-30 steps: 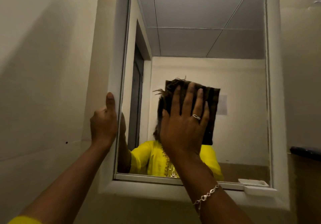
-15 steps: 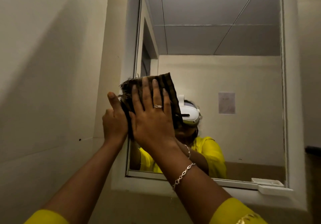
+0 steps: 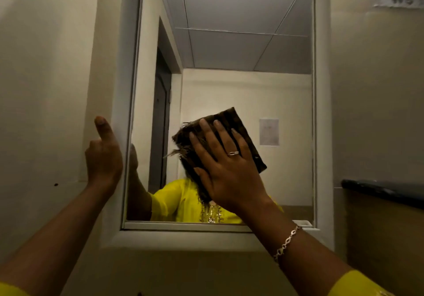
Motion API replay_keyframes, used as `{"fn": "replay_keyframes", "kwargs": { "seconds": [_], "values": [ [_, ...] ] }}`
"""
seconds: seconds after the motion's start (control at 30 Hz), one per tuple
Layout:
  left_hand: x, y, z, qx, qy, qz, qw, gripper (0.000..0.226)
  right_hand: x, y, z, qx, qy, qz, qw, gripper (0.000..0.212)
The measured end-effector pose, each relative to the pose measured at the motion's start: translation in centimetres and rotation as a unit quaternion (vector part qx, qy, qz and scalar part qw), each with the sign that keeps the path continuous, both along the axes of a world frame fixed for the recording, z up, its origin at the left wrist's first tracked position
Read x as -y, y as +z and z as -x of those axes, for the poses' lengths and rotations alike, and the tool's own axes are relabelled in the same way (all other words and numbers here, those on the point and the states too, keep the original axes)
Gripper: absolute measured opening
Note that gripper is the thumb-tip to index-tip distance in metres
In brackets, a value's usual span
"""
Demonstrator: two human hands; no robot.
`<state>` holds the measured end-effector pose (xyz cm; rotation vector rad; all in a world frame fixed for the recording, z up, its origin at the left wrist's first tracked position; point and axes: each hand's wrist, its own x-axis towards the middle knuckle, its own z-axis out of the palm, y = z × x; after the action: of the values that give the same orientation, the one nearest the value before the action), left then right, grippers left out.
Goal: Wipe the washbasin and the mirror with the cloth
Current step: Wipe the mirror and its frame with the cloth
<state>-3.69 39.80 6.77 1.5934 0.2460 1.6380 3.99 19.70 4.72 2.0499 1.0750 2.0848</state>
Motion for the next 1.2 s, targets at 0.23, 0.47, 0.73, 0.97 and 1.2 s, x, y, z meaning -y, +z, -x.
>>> {"fn": "replay_keyframes", "kwargs": {
  "seconds": [0.23,0.47,0.73,0.97,1.2],
  "values": [
    [0.5,0.0,0.1,0.001,0.006,0.001,1.0,0.056,6.2,-0.6,-2.0,-0.025,-0.016,-0.073,0.997,0.053],
    [-0.4,0.1,-1.1,-0.006,0.029,0.056,0.998,0.083,7.9,-1.3,-3.0,-0.071,-0.018,-0.223,0.972,0.055],
    [0.9,0.3,0.5,-0.018,0.021,0.035,0.999,0.07,3.5,-3.2,-1.5,-0.139,-0.04,-0.389,0.91,0.058],
    [0.6,0.1,0.4,-0.022,-0.002,0.023,0.999,0.055,-0.3,-4.4,0.1,-0.152,-0.038,-0.344,0.926,0.059],
    [0.1,-0.1,0.2,-0.031,-0.021,0.018,0.999,0.058,-4.6,-4.8,1.4,-0.134,-0.028,-0.268,0.954,0.06]
  ]
}}
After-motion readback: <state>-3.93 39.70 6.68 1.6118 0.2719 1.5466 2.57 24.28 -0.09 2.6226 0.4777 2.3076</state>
